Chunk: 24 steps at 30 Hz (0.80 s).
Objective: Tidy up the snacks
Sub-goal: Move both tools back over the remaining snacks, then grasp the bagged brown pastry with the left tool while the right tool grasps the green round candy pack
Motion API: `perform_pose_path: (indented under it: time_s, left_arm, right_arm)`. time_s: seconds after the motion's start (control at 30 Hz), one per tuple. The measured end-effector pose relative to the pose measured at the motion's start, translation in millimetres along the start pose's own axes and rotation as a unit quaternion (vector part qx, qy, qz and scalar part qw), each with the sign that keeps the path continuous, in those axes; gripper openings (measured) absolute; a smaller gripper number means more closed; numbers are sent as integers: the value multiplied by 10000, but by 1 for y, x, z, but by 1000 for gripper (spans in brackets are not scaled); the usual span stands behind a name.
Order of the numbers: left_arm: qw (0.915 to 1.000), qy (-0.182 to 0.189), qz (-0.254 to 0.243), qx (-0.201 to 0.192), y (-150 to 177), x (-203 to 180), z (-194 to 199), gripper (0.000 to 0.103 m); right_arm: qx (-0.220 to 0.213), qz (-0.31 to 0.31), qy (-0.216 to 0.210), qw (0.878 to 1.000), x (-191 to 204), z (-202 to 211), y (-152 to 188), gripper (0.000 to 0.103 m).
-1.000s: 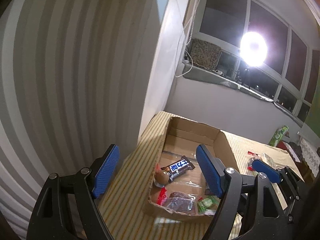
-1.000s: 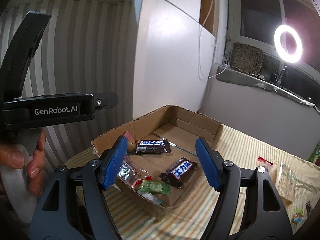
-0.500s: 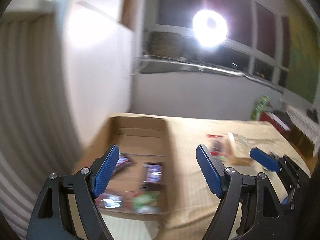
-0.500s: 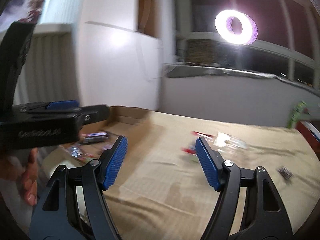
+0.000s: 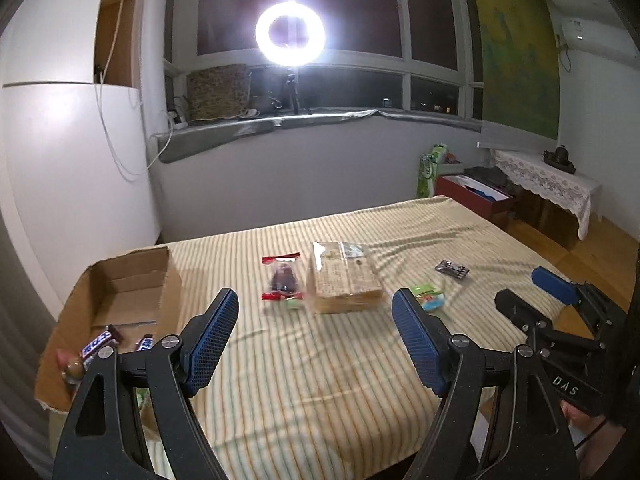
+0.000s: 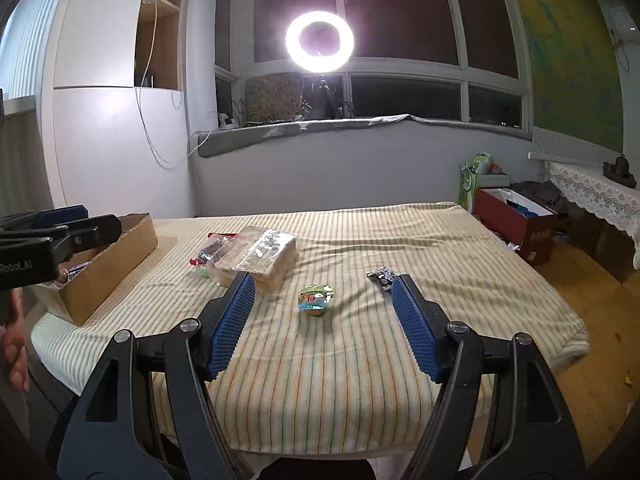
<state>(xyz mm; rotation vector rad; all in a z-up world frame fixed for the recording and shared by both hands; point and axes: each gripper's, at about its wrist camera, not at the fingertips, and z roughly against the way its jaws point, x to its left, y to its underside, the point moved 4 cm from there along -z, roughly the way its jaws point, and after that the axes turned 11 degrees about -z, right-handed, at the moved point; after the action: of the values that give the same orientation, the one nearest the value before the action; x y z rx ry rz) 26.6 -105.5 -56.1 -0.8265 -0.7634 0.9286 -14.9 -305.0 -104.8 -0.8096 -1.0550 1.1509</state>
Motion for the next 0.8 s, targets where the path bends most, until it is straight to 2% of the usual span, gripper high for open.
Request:
perform_pose_path:
  time_s: [0.27,0.43,0.57,0.63,0.67,0.73,0.77,0.8]
  left_arm:
    - [10000,-53,64,50,6,0,7,80]
    - [9995,53,124,299,18,-1,-20,80]
    - [9978,99,294,592,40,1,-53,80]
    - [9966,64,383,726,55,2,-67,80]
    - [9956,48,430,826,65,2,-76,80]
    - [9920,73,506,1157,90,1,-94,81]
    - [9958,-18,386,835,96,-2,-91,84]
    - [9964,-146,217,803,99,-6,-89,86]
  right_arm:
    - [157,73,-70,9998,6,-11,10,74]
    - [472,25,-10,9989,-1,-37,29,74]
    - [735,113,172,9971,-7,-61,57,74]
    - [1014,143,263,9944,-12,-74,78,74]
    - [806,233,258,9961,-11,-71,81,75]
    - [693,293,310,9967,-10,-69,86,75]
    - [687,258,300,9969,-10,-69,86,75]
    - [702,257,303,9967,-10,-71,86,76]
